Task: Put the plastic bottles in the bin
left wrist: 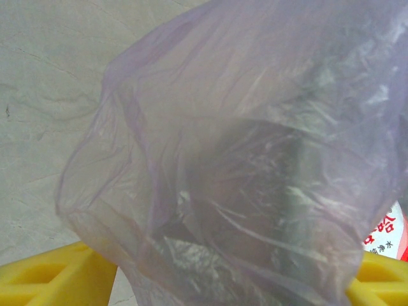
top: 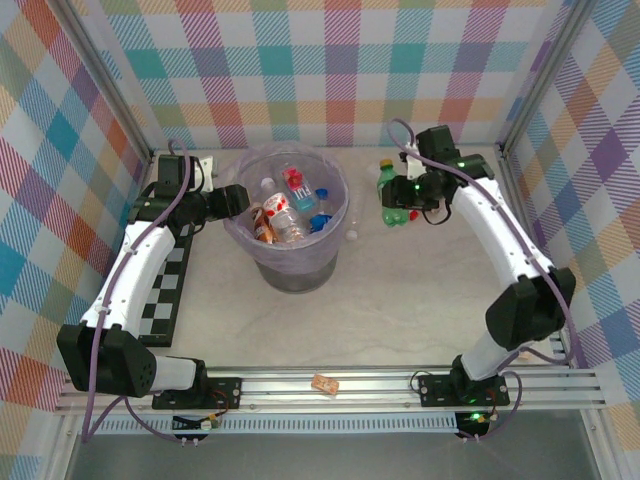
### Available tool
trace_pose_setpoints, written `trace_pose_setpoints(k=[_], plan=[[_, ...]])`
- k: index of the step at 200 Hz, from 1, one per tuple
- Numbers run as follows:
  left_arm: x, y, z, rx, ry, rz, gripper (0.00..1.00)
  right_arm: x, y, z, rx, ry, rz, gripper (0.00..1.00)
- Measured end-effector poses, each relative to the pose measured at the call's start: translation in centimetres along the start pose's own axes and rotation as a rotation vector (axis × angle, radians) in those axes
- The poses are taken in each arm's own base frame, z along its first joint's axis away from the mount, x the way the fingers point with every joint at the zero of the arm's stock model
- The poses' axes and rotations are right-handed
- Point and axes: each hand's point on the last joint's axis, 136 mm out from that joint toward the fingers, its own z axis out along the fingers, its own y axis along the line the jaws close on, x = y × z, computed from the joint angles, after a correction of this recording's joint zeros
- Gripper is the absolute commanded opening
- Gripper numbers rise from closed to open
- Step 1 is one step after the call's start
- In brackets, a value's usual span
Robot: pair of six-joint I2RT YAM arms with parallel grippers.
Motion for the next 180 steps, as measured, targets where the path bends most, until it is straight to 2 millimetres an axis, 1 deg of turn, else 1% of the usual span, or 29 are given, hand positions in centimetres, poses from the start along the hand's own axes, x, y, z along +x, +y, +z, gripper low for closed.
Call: trace_pose_setpoints(k=[23,38,64,78,86,97,106,118,129,141,162,180], plan=[[0.0,0.0,0.0,0.000,0.000,0.000,0.70,-0.7,2.2,-3.2,-0.057,-0.054,-0.028,0.48],[0.0,0.0,0.0,0.000,0.000,0.000,0.70,-1.3,4.3,-5.2,-0.089,-0.096,-0.070,0.47],[0.0,0.0,0.0,0.000,0.000,0.000,0.70,-1.8,9.6,-8.0,-0.147,-0.161,-0.184,0.47],[0.0,0.0,0.0,0.000,0.000,0.000,0.70,-2.0,12.3,-8.9,-0.179,-0.188,-0.235,0.47],[0.0,0.0,0.0,0.000,0.000,0.000,0.70,-2.2,13.8,-9.0,-0.199,-0.197,-0.261,0.47],[0.0,0.0,0.0,0.000,0.000,0.000,0.70,-2.3,15.7,-8.6,-0.218,-0.196,-0.293,0.47],[0.0,0.0,0.0,0.000,0.000,0.000,0.70,-2.5,16.8,-7.9,-0.223,-0.188,-0.309,0.47],[0.0,0.0,0.0,0.000,0.000,0.000,0.70,-2.8,18.0,-6.4,-0.219,-0.173,-0.325,0.47],[0.0,0.0,0.0,0.000,0.000,0.000,0.70,-3.0,18.7,-4.5,-0.206,-0.152,-0.335,0.47],[0.0,0.0,0.0,0.000,0.000,0.000,0.70,-3.0,19.0,-2.5,-0.184,-0.125,-0.341,0.47],[0.0,0.0,0.0,0.000,0.000,0.000,0.70,-2.8,18.6,0.5,-0.129,-0.073,-0.341,0.47],[0.0,0.0,0.0,0.000,0.000,0.000,0.70,-2.3,17.7,2.0,-0.081,-0.036,-0.339,0.47]])
